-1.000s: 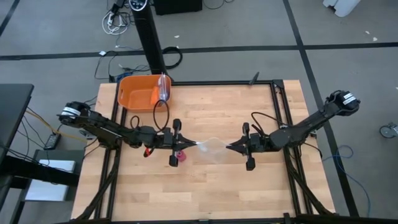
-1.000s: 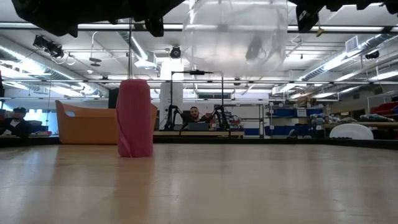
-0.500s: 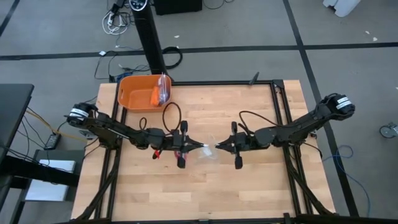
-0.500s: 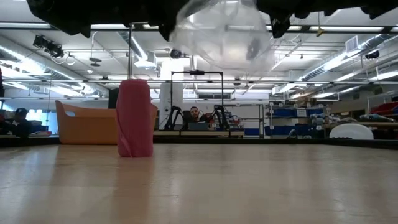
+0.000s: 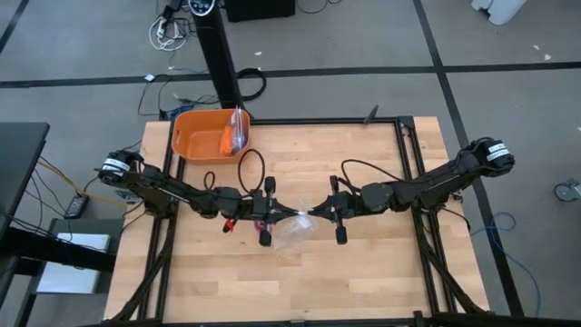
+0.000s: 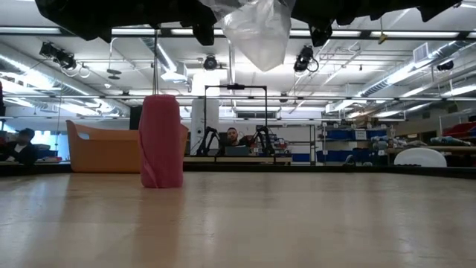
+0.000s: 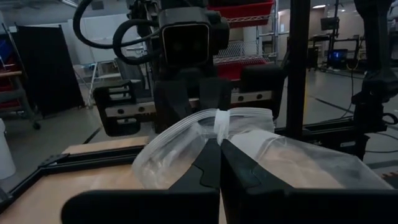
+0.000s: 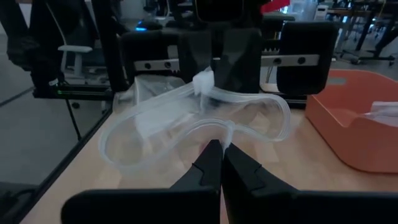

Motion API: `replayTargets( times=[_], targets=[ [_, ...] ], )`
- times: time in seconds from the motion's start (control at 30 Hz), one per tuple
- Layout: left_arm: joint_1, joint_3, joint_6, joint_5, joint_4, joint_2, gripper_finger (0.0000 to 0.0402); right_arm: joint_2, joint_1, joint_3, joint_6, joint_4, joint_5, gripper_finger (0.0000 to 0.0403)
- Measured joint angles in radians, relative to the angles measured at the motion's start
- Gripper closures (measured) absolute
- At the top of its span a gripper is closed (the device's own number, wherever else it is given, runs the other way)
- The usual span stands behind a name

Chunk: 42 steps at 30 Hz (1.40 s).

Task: Roll bandage
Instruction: Put the pink bandage into the transparent zip bag

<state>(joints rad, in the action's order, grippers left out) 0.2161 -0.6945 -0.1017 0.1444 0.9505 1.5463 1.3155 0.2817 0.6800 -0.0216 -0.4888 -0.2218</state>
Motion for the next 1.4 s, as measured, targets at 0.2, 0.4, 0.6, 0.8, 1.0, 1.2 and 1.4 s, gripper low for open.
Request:
replayTargets(
  times=[0.2,0.4,0.6,0.8,1.0,1.2,1.4],
  targets=[
    [-0.003,0.0,0.002,0.0,0.001,0.0,0.04,0.001,0.0,0.0,0.0,0.005,0.001,0.0402],
    [0.001,0.0,-0.003,0.0,-0.015,-0.001,0.04,-0.054,0.031,0.0,-0.003,0.105,-0.022,0.0402],
    [0.001,0.0,0.001,0.005,-0.031,-0.001,0.04,-0.124,0.084,0.0,-0.008,0.208,-0.112,0.0402],
    [0.001,0.001,0.001,0.034,-0.029,-0.001,0.04,-0.159,0.116,0.0,-0.006,0.235,-0.159,0.0402],
    [0.0,0.001,0.002,0.1,-0.047,-0.001,0.04,-0.158,0.117,0.0,-0.003,0.251,-0.161,0.0402],
    [0.0,0.001,0.002,0.139,-0.089,-0.001,0.04,-0.158,0.116,0.0,-0.003,0.287,-0.203,0.0402],
    [0.0,0.001,0.031,0.158,-0.113,-0.001,0.04,-0.157,0.115,0.0,-0.004,0.321,-0.207,0.0402]
  ],
)
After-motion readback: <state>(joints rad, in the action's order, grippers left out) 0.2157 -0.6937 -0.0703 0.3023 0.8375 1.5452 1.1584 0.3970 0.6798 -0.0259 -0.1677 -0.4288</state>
